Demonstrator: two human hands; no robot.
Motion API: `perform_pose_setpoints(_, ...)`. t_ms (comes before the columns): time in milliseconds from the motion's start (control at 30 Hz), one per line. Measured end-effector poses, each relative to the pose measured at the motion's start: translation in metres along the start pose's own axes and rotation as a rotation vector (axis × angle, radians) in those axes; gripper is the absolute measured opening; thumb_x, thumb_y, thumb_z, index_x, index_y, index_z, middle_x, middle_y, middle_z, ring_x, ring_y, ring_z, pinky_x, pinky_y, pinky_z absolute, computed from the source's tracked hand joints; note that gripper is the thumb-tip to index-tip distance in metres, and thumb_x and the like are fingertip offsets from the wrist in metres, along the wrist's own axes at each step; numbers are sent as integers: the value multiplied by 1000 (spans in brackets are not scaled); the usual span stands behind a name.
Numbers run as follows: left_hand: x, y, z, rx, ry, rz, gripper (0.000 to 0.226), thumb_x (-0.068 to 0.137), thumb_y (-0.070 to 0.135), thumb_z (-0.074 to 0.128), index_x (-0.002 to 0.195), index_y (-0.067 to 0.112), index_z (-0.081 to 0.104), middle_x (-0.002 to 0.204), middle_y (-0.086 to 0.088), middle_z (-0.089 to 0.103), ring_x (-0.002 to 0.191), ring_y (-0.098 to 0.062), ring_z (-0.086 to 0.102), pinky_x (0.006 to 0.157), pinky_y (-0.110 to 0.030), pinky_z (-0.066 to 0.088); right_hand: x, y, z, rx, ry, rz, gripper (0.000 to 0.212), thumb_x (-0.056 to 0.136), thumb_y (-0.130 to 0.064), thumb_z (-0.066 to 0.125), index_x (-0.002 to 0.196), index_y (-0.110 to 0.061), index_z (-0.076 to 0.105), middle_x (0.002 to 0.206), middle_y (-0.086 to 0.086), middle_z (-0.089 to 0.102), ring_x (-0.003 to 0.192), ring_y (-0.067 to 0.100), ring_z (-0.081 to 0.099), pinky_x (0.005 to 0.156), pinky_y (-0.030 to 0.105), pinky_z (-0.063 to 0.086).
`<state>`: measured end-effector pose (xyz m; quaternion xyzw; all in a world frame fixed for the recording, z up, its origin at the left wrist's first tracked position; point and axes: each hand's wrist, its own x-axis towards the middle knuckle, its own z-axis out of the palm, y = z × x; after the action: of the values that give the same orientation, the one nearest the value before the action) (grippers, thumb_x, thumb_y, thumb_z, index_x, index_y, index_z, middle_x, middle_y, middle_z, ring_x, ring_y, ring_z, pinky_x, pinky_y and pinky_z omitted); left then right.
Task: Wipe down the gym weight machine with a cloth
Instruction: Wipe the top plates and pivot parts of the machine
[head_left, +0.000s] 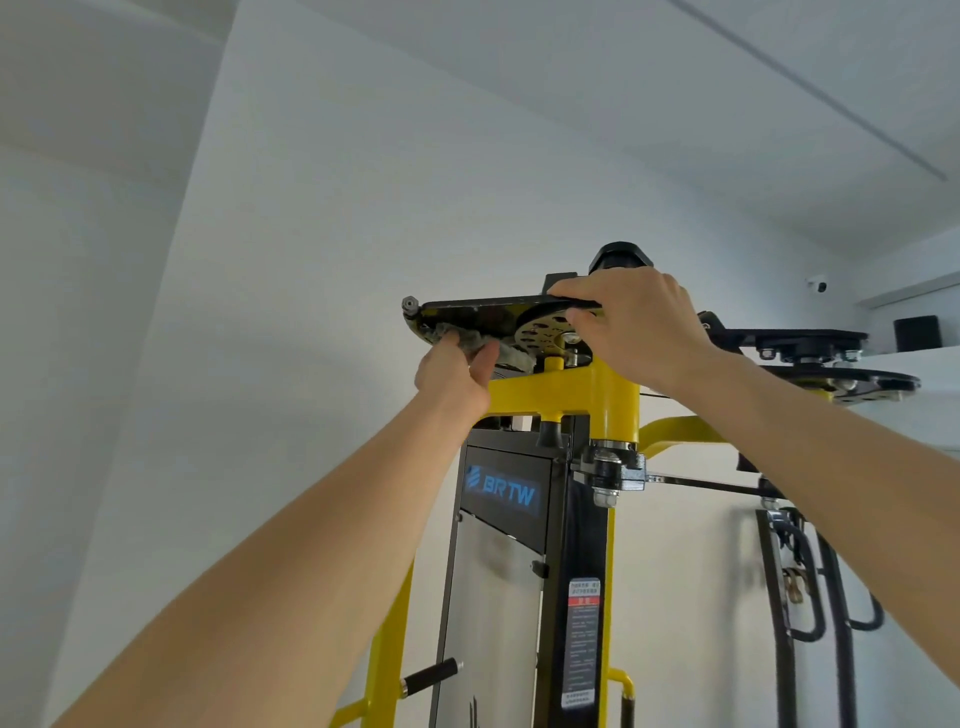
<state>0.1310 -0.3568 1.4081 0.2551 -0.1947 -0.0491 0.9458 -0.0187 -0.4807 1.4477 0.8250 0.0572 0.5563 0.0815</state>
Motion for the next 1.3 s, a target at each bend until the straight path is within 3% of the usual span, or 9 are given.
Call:
perform_pose_setpoints(67, -2, -4, 1, 12, -10, 6, 33, 91, 15, 72, 121, 10, 58, 111, -7, 71, 102, -23, 68, 87, -38, 62, 0, -1, -1, -1, 0, -2, 35, 103, -27, 49, 134, -37, 61, 124, -4, 69, 115, 24, 60, 91, 37, 46)
perform_pose_setpoints(233, -10, 0, -1, -96, -33, -9, 34, 96, 31, 69, 125, 16, 62, 115, -3, 74, 108, -19, 65, 89, -32, 56, 0, -1, 1, -5, 9, -3, 34, 103, -28, 49, 133, -37, 62, 124, -5, 69, 116, 24, 60, 91, 36, 47)
perform_pose_setpoints(600, -25, 6, 3, -250, -149, -17, 29, 99, 22, 65, 125, 11, 58, 119, -14, 68, 116, -36, 63, 98, -50, 55, -2, -2, 0, -15, 10, 16, 35, 102, -26, 49, 133, -36, 62, 122, -3, 70, 113, 25, 60, 94, 38, 45)
perform_pose_setpoints(900, 2, -13, 7, -143, -19, -39, 34, 92, 18, 74, 123, 13, 62, 109, -9, 72, 84, -25, 76, 74, -34, 64, -2, -5, -3, -34, 4, 7, 34, 102, -24, 47, 128, -36, 65, 115, -1, 71, 106, 27, 60, 85, 36, 44)
perform_pose_setpoints(1033, 21, -23, -1, -24, -108, 32, 43, 105, 11, 54, 146, 3, 45, 99, 3, 62, 72, 8, 71, 63, -9, 54, -2, -5, -1, -34, 15, 9, 34, 102, -23, 48, 128, -35, 65, 115, -1, 72, 106, 26, 62, 90, 38, 46)
perform_pose_setpoints(1100, 32, -29, -5, -3, -122, 32, 49, 106, 9, 47, 151, -4, 34, 104, 2, 57, 102, 1, 67, 71, -12, 55, -3, -6, 0, -33, 29, 11, 34, 102, -23, 47, 129, -35, 65, 115, -2, 72, 107, 25, 62, 91, 38, 45)
perform_pose_setpoints(1167, 53, -34, -3, -22, -83, -8, 47, 106, 14, 47, 151, 3, 36, 129, -6, 57, 129, -18, 56, 74, -12, 56, -3, -7, 1, -29, 38, 15, 33, 102, -23, 48, 128, -34, 66, 117, -2, 72, 109, 25, 62, 92, 38, 46)
perform_pose_setpoints(1233, 69, -40, -3, 111, -2, 51, 41, 106, 25, 48, 144, 11, 42, 137, -9, 56, 128, -26, 58, 78, -19, 58, -4, -8, 0, -31, 35, 20, 33, 102, -21, 48, 126, -33, 67, 116, -1, 72, 109, 25, 62, 92, 39, 47)
perform_pose_setpoints(1300, 89, -48, -4, 37, -2, -92, 43, 103, 32, 53, 142, 14, 47, 138, -13, 57, 125, -30, 61, 83, -28, 60, -5, -10, 0, -38, 36, 24, 33, 102, -20, 48, 126, -32, 67, 116, -1, 73, 110, 25, 62, 95, 40, 46)
